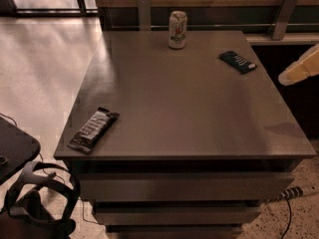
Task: Move rxbar blueberry near rxbar chocolate
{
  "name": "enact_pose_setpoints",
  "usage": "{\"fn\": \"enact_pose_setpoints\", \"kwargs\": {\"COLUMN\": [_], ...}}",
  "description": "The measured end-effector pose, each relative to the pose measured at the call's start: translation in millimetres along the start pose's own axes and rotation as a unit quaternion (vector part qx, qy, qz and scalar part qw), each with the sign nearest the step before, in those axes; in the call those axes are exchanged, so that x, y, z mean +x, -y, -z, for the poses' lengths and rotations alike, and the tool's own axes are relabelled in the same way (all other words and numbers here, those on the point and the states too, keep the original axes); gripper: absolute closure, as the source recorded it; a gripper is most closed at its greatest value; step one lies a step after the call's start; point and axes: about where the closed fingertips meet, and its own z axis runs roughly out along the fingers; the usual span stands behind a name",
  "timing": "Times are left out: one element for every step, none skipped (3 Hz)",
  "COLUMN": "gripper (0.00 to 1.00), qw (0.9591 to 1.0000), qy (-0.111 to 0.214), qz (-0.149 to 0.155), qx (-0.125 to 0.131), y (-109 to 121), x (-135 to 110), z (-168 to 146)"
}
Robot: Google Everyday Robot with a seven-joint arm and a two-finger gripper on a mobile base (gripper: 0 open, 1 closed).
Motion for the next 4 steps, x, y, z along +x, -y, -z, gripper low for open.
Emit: {"fn": "enact_pose_setpoints", "kwargs": {"gripper": [0.00, 0.00, 0.00, 0.00], "qw": [0.9965, 0.9936, 0.9936, 0.9930], "qy": [0.057, 0.077, 0.077, 0.095], "qz": [-0.051, -0.055, -0.055, -0.051], "qx": [0.032, 0.062, 0.062, 0.048], "y": [22.6, 38.7, 38.7, 45.6], "x": [17.6, 11.0, 11.0, -5.6], "z": [-19.4, -17.2, -17.2, -32.8]}}
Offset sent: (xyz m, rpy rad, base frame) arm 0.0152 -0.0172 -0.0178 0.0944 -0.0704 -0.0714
